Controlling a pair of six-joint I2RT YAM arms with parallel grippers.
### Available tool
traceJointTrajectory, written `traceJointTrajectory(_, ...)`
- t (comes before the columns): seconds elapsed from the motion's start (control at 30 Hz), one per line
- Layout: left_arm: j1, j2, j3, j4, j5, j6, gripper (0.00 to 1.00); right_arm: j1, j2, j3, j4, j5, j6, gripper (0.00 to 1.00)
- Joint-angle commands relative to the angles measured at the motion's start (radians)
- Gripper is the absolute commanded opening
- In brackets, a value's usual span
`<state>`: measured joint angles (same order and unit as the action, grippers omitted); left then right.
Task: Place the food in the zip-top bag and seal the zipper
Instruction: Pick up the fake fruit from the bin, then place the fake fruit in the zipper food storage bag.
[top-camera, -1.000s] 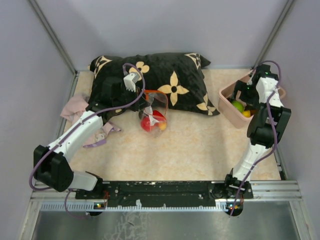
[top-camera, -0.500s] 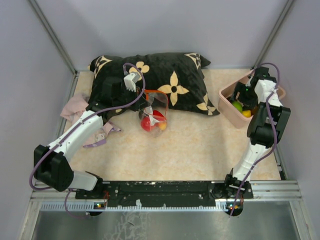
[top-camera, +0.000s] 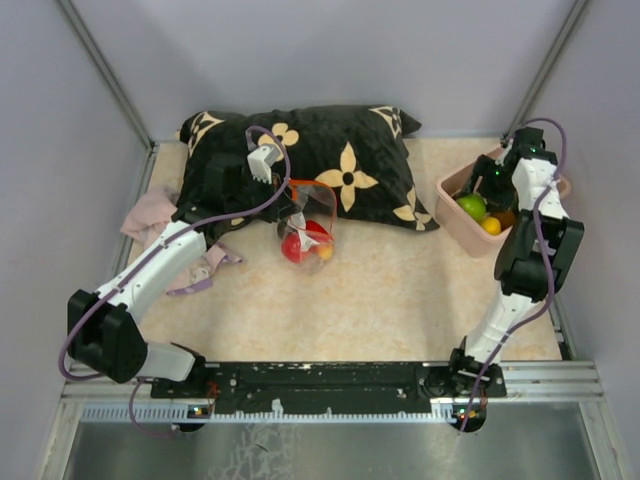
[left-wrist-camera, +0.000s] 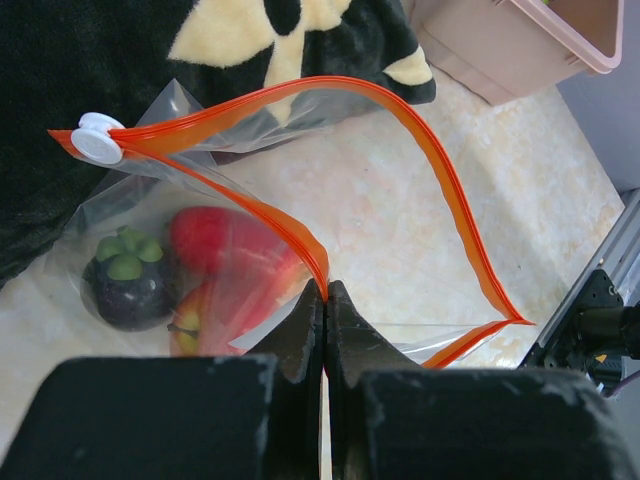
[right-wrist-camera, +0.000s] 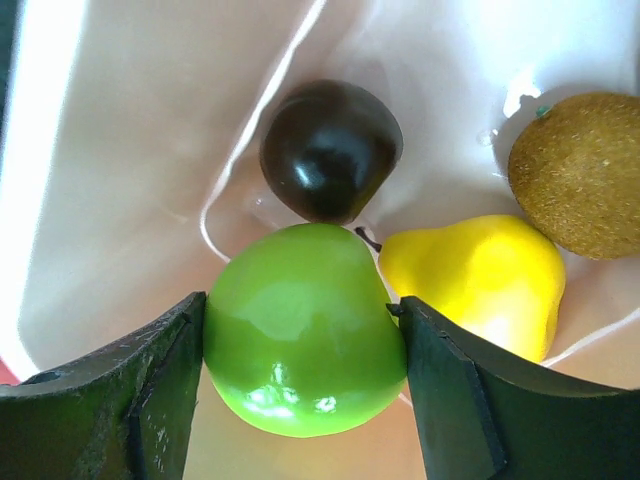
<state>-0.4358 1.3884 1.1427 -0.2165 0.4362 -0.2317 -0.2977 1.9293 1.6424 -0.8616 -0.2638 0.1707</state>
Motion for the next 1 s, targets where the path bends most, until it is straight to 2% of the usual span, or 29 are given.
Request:
traceJointTrajectory(0.0, 0.005, -0.011, 0.018, 0.026, 0.015, -0.005, 0.0, -0.004, -0.137, -0.011, 0.088, 0.004, 0.028, 0.43)
traceJointTrajectory(0.3, 0.004, -0.007, 0.024, 0.029, 0.024, -0.008, 0.0, -0.004, -0.251, -0.031, 0.155, 0.041, 0.034, 0.41)
traceJointTrajectory(0.5, 0.003, 0.0, 0.029, 0.029, 0.033, -0.011, 0.0, 0.013, -0.295, 0.028, 0.137, 0.005, 0.013, 0.41)
traceJointTrajectory(0.77, -0.004, 0.011, 0.035, 0.029, 0.05, -0.012, 0.0, 0.123, -0.324, 0.146, 0.102, -0.056, -0.008, 0.41)
traceJointTrajectory(0.97, -0.008, 0.015, 0.039, 0.029, 0.052, -0.011, 0.0, 0.251, -0.336, 0.191, 0.128, -0.131, 0.02, 0.41)
